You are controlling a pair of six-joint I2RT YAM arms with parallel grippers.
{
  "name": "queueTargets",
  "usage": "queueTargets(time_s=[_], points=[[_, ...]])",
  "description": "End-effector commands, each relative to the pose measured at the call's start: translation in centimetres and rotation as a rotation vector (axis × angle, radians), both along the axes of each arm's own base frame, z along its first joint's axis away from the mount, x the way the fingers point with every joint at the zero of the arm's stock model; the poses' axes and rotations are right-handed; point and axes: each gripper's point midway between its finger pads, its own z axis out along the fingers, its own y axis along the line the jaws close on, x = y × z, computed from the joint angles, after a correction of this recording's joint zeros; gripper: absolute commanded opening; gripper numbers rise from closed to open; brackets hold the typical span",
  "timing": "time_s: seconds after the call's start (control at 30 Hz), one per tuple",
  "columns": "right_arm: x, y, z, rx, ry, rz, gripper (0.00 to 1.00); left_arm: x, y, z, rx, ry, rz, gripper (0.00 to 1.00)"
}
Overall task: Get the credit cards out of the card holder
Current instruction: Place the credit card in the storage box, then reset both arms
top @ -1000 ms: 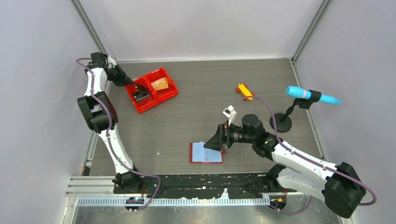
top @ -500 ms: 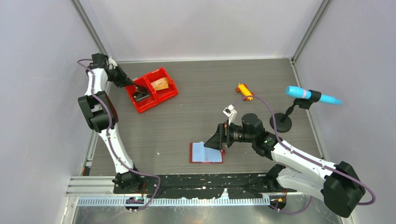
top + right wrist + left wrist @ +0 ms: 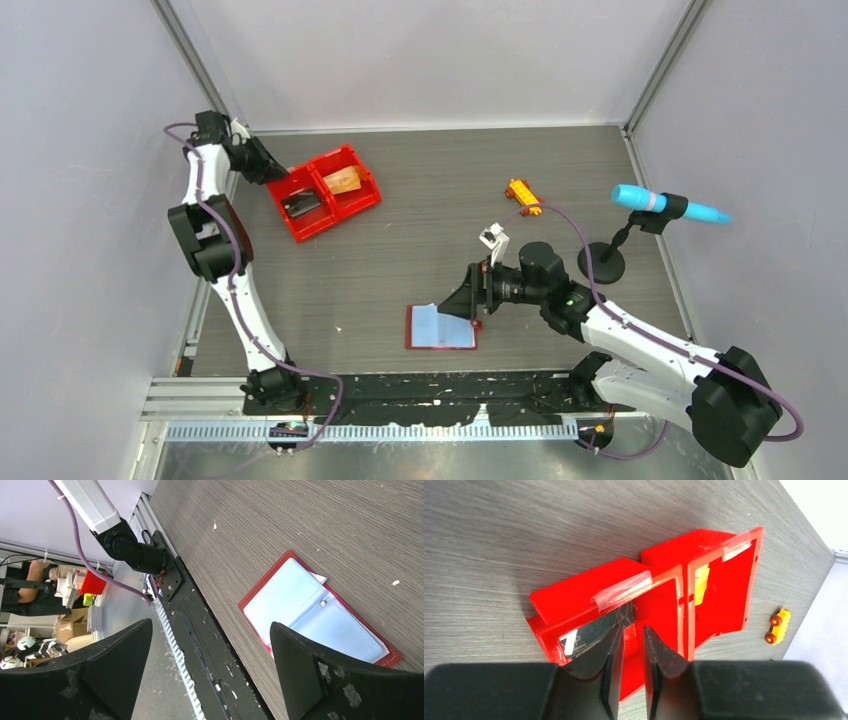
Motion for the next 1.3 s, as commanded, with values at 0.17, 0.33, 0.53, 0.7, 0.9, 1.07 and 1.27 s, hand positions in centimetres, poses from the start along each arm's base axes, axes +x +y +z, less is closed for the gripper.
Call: queueTargets(time_s=[0.17,0.33,0.53,0.7,0.9,1.07,1.27], points=[[1.2,-0.1,2.3,0.027,-0.078,-0.033,0.95,1.4,0.2,6.2,0.020,-0.116,-0.004,0.28],[2.2,-1.1,2.2,-0.029,-0.083,-0.115,0.95,-0.2,-1.8,10.0,-0.025,-0.158,-0.008,0.29],[4.0,-3.8,2.0,-0.210,-0.111,-0.248,0.95,-4.7,-7.8,14.3,-0.013,-0.228,-0.116,0.32],[5.8,-7.1,2.3,-0.362,-0.115,-0.424,0.95,-9.7,-13.1,16.8,0.000,-0.281,-0.228,0.33],[6.6,-9.6,4.0,-0.426,-0.147,-0.542,0.95,-16.7,-19.0,19.0,0.041,-0.358,-0.400,0.35],[7.0,-10.9,6.2,-0.400,-0.179,-0.630,0.95,-21.5,-21.7,19.9,0.012,-0.449,-0.475,0.37],[7.2,-11.3,8.5,-0.347,-0.212,-0.676,0.95,-27.3,-23.9,18.5,-0.019,-0.490,-0.587,0.39]])
